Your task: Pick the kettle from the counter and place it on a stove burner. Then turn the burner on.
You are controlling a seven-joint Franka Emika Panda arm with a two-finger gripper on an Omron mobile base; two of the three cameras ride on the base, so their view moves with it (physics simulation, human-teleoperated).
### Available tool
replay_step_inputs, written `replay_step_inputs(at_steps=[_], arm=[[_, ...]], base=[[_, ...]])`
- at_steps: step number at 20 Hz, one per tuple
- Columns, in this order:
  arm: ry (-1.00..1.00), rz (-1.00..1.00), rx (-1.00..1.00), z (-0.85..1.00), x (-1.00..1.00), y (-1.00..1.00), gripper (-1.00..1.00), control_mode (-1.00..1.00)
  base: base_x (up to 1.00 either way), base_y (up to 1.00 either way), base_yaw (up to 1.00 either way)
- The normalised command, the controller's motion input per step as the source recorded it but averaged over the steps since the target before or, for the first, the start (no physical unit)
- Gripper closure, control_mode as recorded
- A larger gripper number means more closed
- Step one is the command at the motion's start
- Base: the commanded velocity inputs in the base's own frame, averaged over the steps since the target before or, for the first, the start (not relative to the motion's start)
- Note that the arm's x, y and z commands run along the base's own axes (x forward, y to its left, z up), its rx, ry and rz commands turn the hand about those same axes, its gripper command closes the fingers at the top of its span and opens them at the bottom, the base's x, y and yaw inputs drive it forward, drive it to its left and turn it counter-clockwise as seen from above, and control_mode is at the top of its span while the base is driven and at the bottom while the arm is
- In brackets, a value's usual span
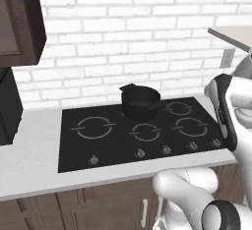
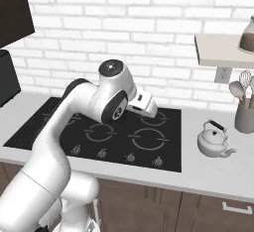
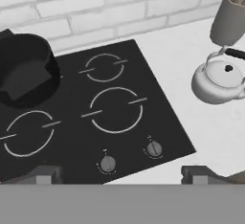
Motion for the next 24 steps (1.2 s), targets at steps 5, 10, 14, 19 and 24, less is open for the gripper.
replay_step_inputs(at_steps=[5,10,14,19,24], arm=[[-0.01,-0.39,0.06,0.00,0.13,-1.00,-1.00,-1.00],[0.02,-0.49,0.10,-0.01,0.41,-1.00,-1.00,-1.00],[0.04,-0.48,0.14,-0.12,0.41,-1.00,-1.00,-1.00],[0.09,-0.23,0.35,-0.08,0.35,-1.00,-1.00,-1.00],[0.12,-0.10,0.44,-0.19,0.11,-1.00,-1.00,-1.00]], base=[[0.00,0.00,0.00],[0.00,0.00,0.00],[0.00,0.00,0.00],[0.00,0.00,0.00],[0.00,0.00,0.00]])
